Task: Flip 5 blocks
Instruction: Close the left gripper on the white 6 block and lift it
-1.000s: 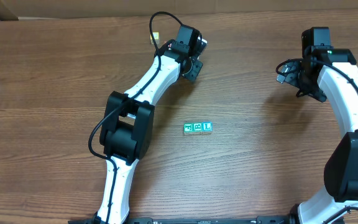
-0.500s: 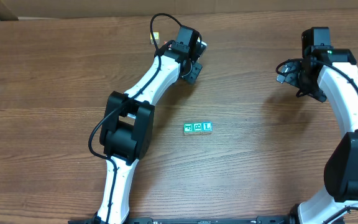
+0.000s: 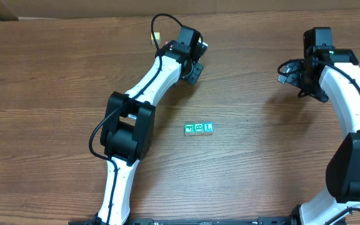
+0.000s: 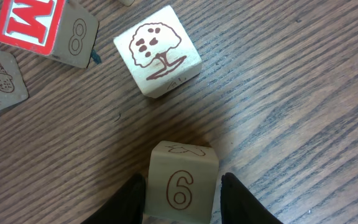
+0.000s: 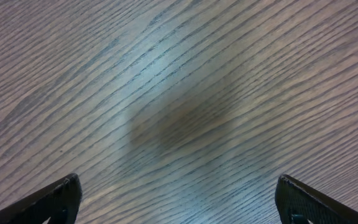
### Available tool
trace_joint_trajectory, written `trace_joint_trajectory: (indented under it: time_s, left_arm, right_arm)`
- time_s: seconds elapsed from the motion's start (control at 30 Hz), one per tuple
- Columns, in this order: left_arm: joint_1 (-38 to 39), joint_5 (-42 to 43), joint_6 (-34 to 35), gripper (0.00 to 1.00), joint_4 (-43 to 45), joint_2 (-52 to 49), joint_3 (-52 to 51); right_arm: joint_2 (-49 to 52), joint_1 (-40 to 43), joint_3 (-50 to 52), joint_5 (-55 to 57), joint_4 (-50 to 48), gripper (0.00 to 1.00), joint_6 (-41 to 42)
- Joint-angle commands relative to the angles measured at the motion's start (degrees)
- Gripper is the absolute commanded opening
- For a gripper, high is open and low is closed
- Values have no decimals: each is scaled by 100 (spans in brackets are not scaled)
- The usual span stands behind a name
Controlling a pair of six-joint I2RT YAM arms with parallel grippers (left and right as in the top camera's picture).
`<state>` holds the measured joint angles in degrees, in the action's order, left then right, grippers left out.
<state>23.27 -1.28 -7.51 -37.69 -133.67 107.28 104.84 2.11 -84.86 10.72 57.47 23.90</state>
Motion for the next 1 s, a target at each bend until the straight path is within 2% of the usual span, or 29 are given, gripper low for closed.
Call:
trace_joint_trajectory:
  time_s: [0.0,0.17,0.43,0.57,0.63,0.73,0.97]
  left_arm:
    - [-11,70,-68,33,0,-94,85]
    - [-11,72,-35,32,-105,-7,107]
    - [-11,74,490,34,-389,511,133]
    - [-11,87,710,44,-396,708,133]
    - [-11,96,739,57,-404,702,129]
    - [-9,90,750,63,-396,579,87]
    - [-11,83,752,61,-197,229,83]
  right_arm:
    - [-96,-7,-72,11,-31,100,-35]
    - [-96,-7,-72,11,-31,100,-33]
    - [-96,-7,-72,11,-31,100,-33]
    - [-96,-7,-72,11,-31,100,-35]
    - [-96,-7,-72,11,-31,100,-35]
    - [-96,-7,-72,11,-31,100,-35]
    - [-96,-7,-72,11,-31,100,-33]
